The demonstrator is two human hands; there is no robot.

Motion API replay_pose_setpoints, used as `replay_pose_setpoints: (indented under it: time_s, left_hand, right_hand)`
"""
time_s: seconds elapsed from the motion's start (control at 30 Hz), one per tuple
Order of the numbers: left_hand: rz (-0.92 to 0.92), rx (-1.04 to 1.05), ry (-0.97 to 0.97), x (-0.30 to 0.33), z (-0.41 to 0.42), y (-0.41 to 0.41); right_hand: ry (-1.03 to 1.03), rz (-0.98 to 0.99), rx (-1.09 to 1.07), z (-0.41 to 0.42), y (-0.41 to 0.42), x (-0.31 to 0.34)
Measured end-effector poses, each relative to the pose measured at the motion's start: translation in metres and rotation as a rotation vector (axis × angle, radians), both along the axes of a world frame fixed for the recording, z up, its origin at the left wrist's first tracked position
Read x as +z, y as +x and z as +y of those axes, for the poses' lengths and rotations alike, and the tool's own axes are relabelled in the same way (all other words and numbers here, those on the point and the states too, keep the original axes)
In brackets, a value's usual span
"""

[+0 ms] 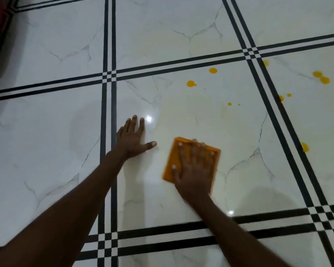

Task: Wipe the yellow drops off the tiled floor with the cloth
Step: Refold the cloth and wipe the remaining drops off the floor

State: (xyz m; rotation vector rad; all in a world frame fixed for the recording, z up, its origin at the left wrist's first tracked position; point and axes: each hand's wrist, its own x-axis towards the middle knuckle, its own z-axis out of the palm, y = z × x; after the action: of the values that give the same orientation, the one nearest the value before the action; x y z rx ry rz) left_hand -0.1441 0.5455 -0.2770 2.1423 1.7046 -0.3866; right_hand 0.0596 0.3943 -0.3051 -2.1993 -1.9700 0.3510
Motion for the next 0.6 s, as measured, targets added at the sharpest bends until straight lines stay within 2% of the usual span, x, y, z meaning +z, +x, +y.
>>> replay_pose_setpoints:
  time_s: [0.07,0.1,0.2,0.3,0.33,0.4,0.47,0.5,0.53,0.6]
  left_hand:
    - [-0.01,-0.005,0.038,-0.006,-0.001,-0.002]
    - [-0.015,-0.005,0.071,-0.009,-0.003,-0.005]
    - [-0.014,-0.001,0.13,-0.013,-0.007,-0.004]
    - [0.01,0.011,0.139,-0.009,-0.011,0.008]
    - [0.023,0.016,0.135,-0.006,-0.011,0.011]
    - [0.054,0.011,0.101,0.001,-0.009,0.017]
    - [0.072,0.01,0.08,0.006,-0.007,0.018]
    - [0.071,0.015,0.074,0.007,-0.006,0.018]
    - [0.063,0.016,0.077,0.004,-0.005,0.021]
    - [0.066,0.009,0.096,-0.002,-0.002,0.02]
  right_hand:
    - [0.029,0.013,0.197,0.058,0.004,-0.006]
    - [0.03,-0.007,0.204,0.085,0.019,-0.009]
    - [0.04,-0.129,-0.007,0.11,0.086,-0.017]
    - [0.051,-0.105,-0.171,0.06,0.102,-0.01]
    - [0.043,-0.109,-0.146,0.037,0.086,-0.008]
    - [0.006,-0.058,0.049,0.013,0.049,-0.007]
    - [0.016,-0.038,0.288,0.048,0.043,-0.005]
    - [0.033,-0.063,0.333,0.081,0.055,-0.007]
    - [0.018,-0.089,0.285,0.113,0.078,-0.009]
    - [0.01,-0.179,0.045,0.155,0.144,-0.015]
